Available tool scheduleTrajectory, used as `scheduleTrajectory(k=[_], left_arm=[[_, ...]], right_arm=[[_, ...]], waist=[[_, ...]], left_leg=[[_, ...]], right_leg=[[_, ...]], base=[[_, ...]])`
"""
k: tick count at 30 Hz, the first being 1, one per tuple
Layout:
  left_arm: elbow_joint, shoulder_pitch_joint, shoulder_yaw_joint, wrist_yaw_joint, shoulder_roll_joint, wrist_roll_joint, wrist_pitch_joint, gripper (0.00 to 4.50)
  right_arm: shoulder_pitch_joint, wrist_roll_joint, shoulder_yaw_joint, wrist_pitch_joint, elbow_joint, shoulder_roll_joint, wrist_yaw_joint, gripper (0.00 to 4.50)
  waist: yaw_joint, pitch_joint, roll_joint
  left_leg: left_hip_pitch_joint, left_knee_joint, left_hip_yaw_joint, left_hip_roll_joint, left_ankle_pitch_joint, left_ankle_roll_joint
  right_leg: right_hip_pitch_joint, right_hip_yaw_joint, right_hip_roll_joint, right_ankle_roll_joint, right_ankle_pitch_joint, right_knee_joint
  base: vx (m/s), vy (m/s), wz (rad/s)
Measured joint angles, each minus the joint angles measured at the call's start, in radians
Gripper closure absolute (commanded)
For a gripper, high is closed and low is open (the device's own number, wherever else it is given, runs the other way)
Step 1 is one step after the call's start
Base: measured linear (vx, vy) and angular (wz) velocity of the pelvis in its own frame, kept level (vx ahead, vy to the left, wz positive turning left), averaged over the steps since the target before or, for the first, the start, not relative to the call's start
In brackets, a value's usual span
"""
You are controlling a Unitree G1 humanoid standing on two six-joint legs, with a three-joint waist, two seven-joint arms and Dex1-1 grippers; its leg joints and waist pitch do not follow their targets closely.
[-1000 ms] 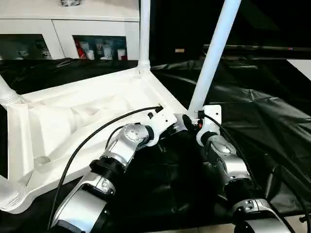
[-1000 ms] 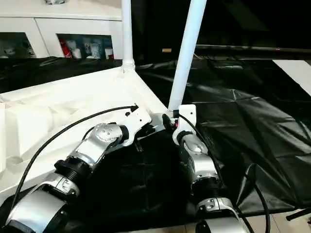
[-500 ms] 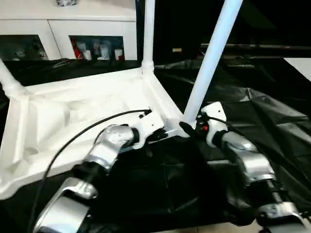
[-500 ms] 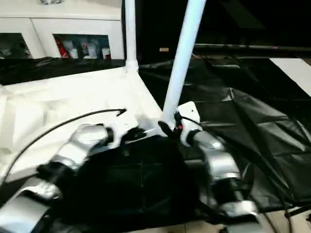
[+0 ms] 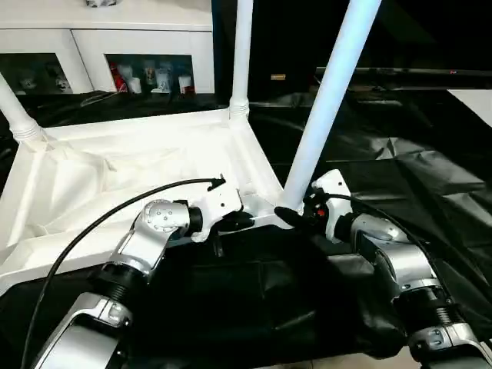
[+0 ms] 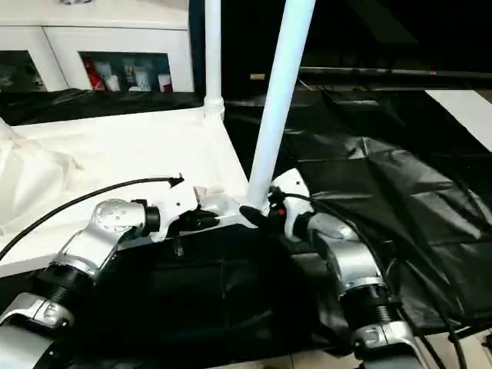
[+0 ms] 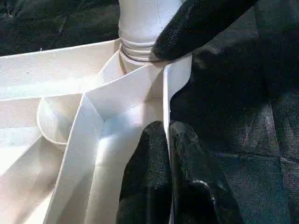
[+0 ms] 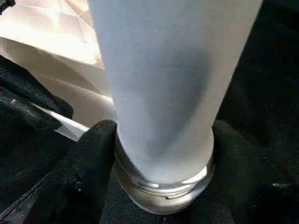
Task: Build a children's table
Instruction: Rotate leg to tighten
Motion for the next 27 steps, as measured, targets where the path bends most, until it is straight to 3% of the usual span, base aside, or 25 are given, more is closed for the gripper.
scheduleTrajectory(k=[13, 15, 22, 27], left_arm=[[-0.007, 0.004, 0.0, 0.025, -0.005, 0.003, 0.01, 4.5], [0.043, -0.033, 0.0, 0.105, -0.051, 0.031, 0.039, 4.5], [0.162, -0.121, -0.012, 0.293, -0.206, 0.08, 0.134, 4.5], [0.191, -0.141, -0.018, 0.345, -0.253, 0.09, 0.15, 4.5]], right_arm=[[0.002, 0.004, -0.015, -0.002, 0.01, 0.037, -0.045, 1.78], [-0.009, -0.001, -0.066, -0.021, 0.056, 0.119, -0.203, 1.78], [-0.08, -0.01, -0.16, -0.076, 0.184, 0.242, -0.533, 1.78], [-0.094, -0.049, -0.164, -0.119, 0.219, 0.265, -0.618, 1.78]], waist=[[-0.005, 0.0, -0.001], [-0.006, -0.001, -0.004], [0.001, -0.002, -0.004], [0.007, -0.003, -0.002]], left_leg=[[0.001, 0.001, 0.0, 0.0, 0.001, 0.002], [0.002, 0.003, 0.0, 0.0, 0.0, 0.0], [0.003, 0.004, 0.0, -0.002, 0.0, 0.0], [0.003, 0.003, 0.0, -0.002, 0.0, 0.0]], right_leg=[[0.0, 0.001, 0.0, 0.0, 0.0, 0.002], [0.001, 0.001, 0.0, -0.001, 0.001, 0.003], [0.007, 0.001, -0.002, -0.003, 0.004, -0.004], [0.009, 0.001, -0.003, -0.002, 0.004, -0.005]], base=[[0.0, 0.0, 0.0], [0.0, 0.0, 0.0], [0.0, 0.0, 0.0], [0.0, 0.0, 0.0]])
